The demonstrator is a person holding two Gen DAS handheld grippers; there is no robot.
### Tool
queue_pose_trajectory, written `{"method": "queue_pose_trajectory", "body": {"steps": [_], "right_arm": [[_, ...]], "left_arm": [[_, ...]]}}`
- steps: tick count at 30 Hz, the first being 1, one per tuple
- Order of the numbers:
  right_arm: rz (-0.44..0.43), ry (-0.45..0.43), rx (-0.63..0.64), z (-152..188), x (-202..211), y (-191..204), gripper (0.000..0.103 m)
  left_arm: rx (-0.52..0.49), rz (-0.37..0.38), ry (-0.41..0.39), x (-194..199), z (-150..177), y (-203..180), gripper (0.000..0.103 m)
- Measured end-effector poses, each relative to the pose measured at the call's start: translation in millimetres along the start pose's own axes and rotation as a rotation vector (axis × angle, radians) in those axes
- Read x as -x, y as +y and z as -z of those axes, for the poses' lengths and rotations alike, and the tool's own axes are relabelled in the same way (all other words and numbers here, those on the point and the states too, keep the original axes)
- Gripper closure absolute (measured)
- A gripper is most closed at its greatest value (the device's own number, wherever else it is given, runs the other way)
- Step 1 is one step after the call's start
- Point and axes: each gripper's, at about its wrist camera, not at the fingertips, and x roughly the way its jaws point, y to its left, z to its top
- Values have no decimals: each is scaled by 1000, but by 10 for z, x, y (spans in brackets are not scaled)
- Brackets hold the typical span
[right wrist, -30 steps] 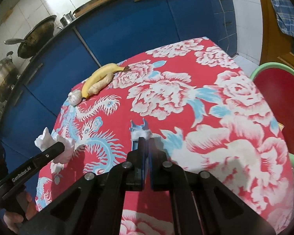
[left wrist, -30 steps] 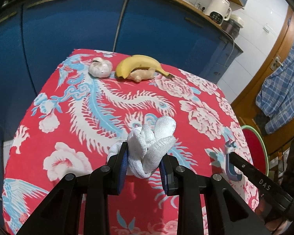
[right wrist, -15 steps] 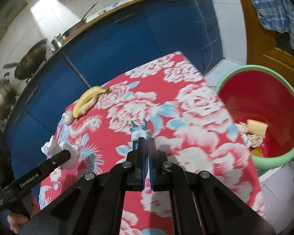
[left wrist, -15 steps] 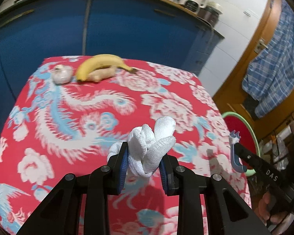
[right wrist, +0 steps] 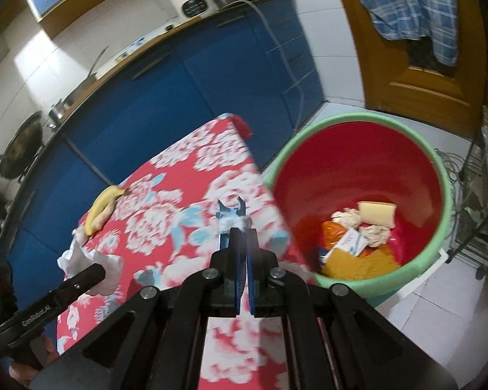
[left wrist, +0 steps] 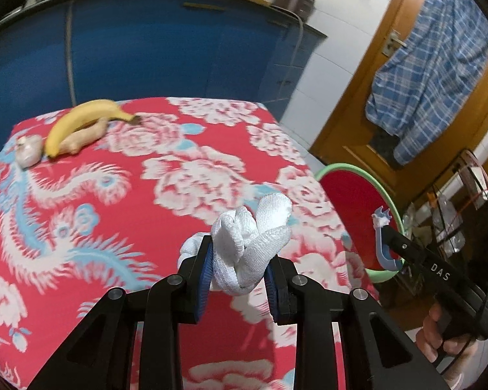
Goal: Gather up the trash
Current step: 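Carry the cloth and blue hook over the red bucket with both grippers, then open both grippers over the bucket to drop the cloth and hook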
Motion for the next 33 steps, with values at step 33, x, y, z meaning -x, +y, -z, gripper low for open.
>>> {"method": "queue_pose_trajectory", "body": {"steps": [33], "right_arm": [[146,-14,-188,-201,-25,-1157,82]], "left_arm": [[-219,117,94,-778,-190,-1211,74]]}}
